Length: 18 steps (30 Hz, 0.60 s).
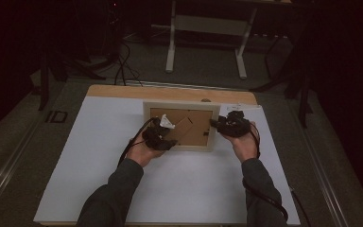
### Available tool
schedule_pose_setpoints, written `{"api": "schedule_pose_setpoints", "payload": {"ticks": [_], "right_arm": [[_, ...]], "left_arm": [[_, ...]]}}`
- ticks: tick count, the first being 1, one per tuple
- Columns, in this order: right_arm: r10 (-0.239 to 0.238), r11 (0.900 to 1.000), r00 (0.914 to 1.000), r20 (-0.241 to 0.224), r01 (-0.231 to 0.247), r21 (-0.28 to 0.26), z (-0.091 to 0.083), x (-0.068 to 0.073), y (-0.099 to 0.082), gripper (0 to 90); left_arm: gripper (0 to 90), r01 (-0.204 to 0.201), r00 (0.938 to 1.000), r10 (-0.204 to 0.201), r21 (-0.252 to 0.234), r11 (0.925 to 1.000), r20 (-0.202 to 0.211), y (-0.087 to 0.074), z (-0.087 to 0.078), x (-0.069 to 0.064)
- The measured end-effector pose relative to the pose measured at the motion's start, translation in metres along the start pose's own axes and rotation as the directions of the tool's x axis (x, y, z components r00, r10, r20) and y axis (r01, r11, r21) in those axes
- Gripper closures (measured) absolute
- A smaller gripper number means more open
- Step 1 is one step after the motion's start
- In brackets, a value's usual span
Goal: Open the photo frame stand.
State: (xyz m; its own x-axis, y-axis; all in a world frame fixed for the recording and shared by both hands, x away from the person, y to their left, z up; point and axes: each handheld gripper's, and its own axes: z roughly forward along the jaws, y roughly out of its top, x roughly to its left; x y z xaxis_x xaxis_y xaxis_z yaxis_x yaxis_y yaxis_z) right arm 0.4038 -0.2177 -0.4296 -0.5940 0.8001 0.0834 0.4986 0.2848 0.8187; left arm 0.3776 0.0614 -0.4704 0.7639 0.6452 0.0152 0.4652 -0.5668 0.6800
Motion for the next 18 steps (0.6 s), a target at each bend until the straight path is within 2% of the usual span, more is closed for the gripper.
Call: {"api": "schedule_pose_setpoints", "payload": {"ticks": [8, 18], "right_arm": [[-0.054, 0.9984, 0.998, 0.034, 0.054, -0.013, -0.002, 0.009, 0.002, 62.2], [-0.048, 0.9982, 0.9955, 0.081, 0.051, -0.03, -0.003, 0.017, -0.002, 62.3]], "left_arm": [[67.7, 0.038, 0.9991, -0.039, -0.018, 0.9991, -0.018, 0.001, 0.0, 0.005], [68.0, 0.043, 0.9986, -0.043, -0.028, 0.9987, -0.029, 0.001, -0.001, 0.006]]}}
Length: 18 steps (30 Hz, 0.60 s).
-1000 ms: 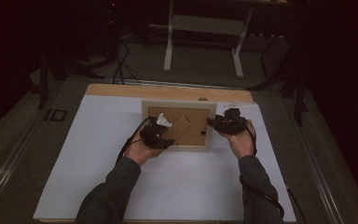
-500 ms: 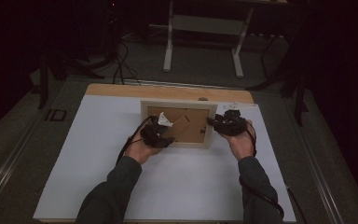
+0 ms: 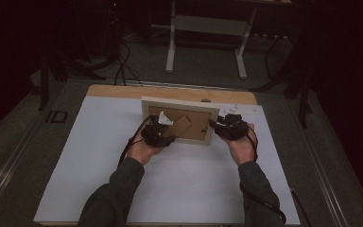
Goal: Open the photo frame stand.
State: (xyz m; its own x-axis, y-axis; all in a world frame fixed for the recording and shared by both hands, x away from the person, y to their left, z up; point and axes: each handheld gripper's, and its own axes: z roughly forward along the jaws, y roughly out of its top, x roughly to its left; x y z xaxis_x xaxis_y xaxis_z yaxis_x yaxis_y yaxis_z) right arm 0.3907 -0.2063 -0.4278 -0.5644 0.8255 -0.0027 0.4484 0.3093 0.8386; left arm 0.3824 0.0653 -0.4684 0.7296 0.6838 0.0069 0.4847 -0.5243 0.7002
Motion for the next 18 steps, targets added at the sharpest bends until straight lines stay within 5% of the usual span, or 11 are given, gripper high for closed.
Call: {"api": "schedule_pose_setpoints", "payload": {"ticks": [18], "right_arm": [[-0.065, 0.9978, 0.997, 0.043, 0.065, -0.009, -0.009, 0.015, -0.008, 62.8]], "left_arm": [[68.6, 0.035, 0.9994, -0.035, -0.032, 0.9989, -0.002, -0.003, -0.002, -0.001]]}}
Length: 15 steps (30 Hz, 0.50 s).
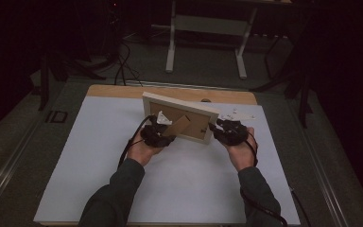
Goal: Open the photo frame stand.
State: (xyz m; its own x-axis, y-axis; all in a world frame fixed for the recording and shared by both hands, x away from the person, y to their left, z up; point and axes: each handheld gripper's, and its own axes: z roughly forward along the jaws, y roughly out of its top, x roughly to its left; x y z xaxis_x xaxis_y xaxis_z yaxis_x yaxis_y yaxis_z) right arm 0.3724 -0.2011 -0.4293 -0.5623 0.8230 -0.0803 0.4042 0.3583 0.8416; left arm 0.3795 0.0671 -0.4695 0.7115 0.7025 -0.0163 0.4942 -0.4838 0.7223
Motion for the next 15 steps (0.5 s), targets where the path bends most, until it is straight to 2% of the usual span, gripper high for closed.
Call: {"api": "schedule_pose_setpoints", "payload": {"ticks": [5, 6, 7, 8, 9, 10, 11, 15], "right_arm": [[-0.023, 0.9997, 0.9997, 0.001, 0.023, -0.004, -0.0035, 0.0045, -0.0023, 64.2], [-0.027, 0.9996, 0.9995, 0.014, 0.027, -0.008, -0.0064, 0.0055, -0.0038, 80.0], [-0.027, 0.9996, 0.9995, 0.014, 0.027, -0.008, -0.0064, 0.0055, -0.0038, 80.0], [-0.008, 0.9997, 0.9993, -0.037, 0.007, -0.024, -0.0094, 0.005, -0.0045, 79.7], [-0.008, 0.9997, 0.9993, -0.037, 0.007, -0.024, -0.0094, 0.005, -0.0045, 79.7], [-0.037, 0.9993, 0.9991, -0.021, 0.037, -0.003, -0.0079, 0.0087, -0.0027, 78.7], [-0.044, 0.999, 0.9989, -0.018, 0.044, 0.001, -0.0069, 0.0091, -0.002, 77.8], [-0.027, 0.9996, 0.9991, -0.031, 0.027, 0.002, -0.0034, 0.0099, -0.0014, 77.0]], "left_arm": [[68.8, 0.002, 1.0, -0.002, -0.009, 1.0, -0.003, -0.0024, -0.002, -0.0007], [69.1, 0.017, 0.9998, -0.017, -0.035, 0.9993, 0.005, -0.0027, -0.0053, 0.0001], [69.6, 0.017, 0.9998, -0.017, -0.035, 0.9993, 0.005, -0.0027, -0.0053, 0.0001], [70.0, 0.027, 0.9992, -0.025, -0.063, 0.9977, 0.031, -0.0011, -0.0079, -0.0006], [69.9, 0.027, 0.9992, -0.025, -0.063, 0.9977, 0.031, -0.0011, -0.0079, -0.0006], [69.9, 0.035, 0.9994, -0.034, -0.052, 0.998, 0.011, -0.0001, -0.0077, -0.0028], [70.0, 0.035, 0.9994, -0.034, -0.052, 0.998, 0.011, -0.0001, -0.0077, -0.0028], [71.7, 0.057, 0.9982, -0.056, -0.051, 0.9971, 0.021, -0.004, -0.0069, -0.0002]]}}
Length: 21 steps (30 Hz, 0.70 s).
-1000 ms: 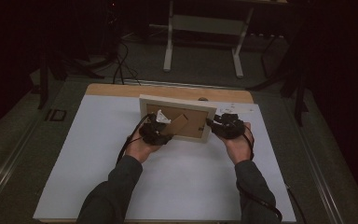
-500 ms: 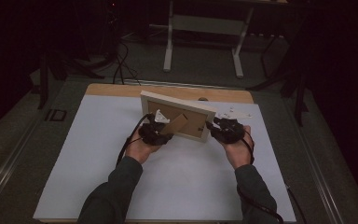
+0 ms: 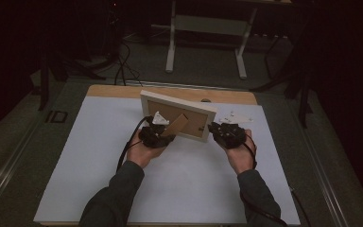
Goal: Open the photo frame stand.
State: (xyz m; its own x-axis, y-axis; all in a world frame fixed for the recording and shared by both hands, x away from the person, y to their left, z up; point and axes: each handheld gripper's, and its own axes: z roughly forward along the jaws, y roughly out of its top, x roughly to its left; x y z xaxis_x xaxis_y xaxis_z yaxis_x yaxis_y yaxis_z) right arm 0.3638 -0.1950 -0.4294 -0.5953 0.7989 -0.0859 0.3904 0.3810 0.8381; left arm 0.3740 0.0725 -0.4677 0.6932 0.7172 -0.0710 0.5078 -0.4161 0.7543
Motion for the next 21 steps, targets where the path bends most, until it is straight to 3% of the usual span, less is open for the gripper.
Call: {"api": "schedule_pose_setpoints", "payload": {"ticks": [11, 19, 21], "right_arm": [[-0.039, 0.9992, 0.9983, -0.043, 0.039, -0.002, -0.007, 0.009, -0.012, 70.9], [-0.01, 0.9999, 0.9986, -0.052, 0.009, -0.007, -0.012, 0.01, -0.025, 67.9], [-0.025, 0.9996, 0.9984, -0.051, 0.026, 0.011, -0.011, 0.014, -0.035, 67.1]], "left_arm": [[72.0, -0.034, 0.9994, 0.034, 0.003, 0.9994, -0.011, -0.009, -0.003, -0.006], [71.9, -0.059, 0.9981, 0.059, -0.001, 0.9983, -0.018, -0.018, -0.005, -0.015], [72.6, -0.061, 0.998, 0.061, -0.003, 0.9981, -0.015, -0.022, -0.006, -0.017]]}}
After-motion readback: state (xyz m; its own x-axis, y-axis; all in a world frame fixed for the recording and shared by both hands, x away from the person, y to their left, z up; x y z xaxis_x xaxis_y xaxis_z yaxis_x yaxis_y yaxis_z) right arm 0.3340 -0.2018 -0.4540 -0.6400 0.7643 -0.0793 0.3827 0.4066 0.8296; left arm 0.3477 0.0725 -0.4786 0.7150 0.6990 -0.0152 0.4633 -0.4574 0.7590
